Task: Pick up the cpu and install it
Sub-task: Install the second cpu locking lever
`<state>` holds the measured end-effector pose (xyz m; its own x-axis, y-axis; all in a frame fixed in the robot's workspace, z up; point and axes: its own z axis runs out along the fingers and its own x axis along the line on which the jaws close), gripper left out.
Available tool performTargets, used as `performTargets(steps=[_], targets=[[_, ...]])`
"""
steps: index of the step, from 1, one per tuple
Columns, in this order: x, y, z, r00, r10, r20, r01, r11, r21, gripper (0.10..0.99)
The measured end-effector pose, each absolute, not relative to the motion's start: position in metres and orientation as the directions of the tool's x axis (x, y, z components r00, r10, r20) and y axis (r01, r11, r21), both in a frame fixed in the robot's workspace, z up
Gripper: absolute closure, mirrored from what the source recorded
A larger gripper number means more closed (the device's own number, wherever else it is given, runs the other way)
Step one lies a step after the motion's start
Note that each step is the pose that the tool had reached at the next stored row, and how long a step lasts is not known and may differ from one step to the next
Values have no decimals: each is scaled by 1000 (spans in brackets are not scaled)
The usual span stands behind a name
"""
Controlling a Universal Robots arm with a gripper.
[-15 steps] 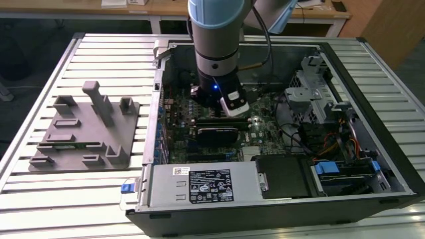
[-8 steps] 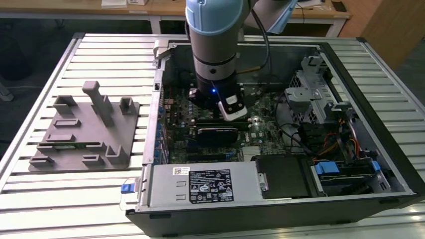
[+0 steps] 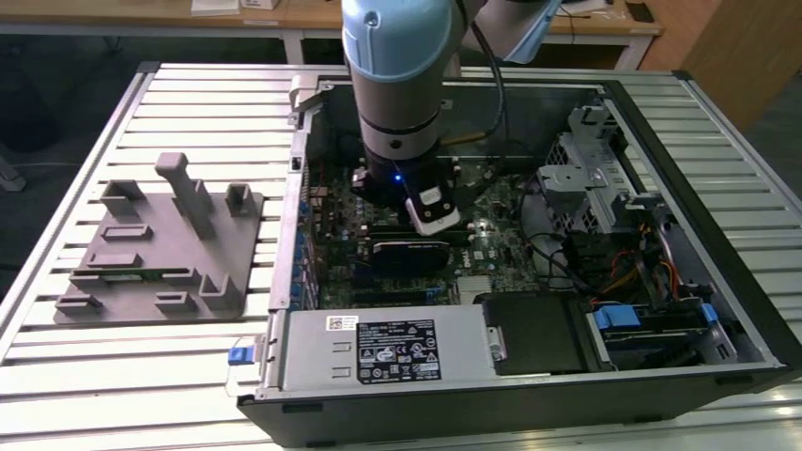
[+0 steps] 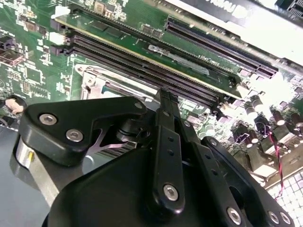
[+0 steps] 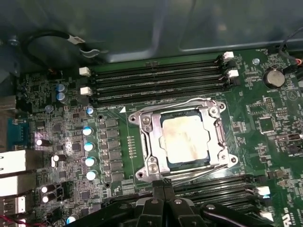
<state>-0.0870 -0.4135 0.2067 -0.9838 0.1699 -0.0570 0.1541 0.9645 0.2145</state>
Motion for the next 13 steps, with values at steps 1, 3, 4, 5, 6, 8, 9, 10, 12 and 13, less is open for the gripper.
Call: performTargets(steps=[1, 3, 4, 5, 6, 8, 9, 10, 12, 13], targets=[[-87, -414, 206, -984, 170, -57, 154, 964, 216, 980], [-88, -415, 204, -984, 170, -56, 154, 963, 222, 980], [-89, -415, 203, -984, 171, -55, 154, 962, 226, 980], [-90, -415, 202, -984, 171, -54, 154, 960, 232, 980], [-90, -415, 202, -984, 171, -53, 154, 959, 238, 980], [-92, -415, 201, -984, 172, -50, 154, 955, 253, 980], [-94, -415, 201, -984, 173, -49, 154, 953, 259, 980], [-95, -415, 200, -984, 173, -48, 154, 952, 266, 980], [-96, -415, 199, -984, 173, -46, 154, 948, 277, 980], [-96, -415, 198, -984, 173, -45, 154, 947, 282, 980]])
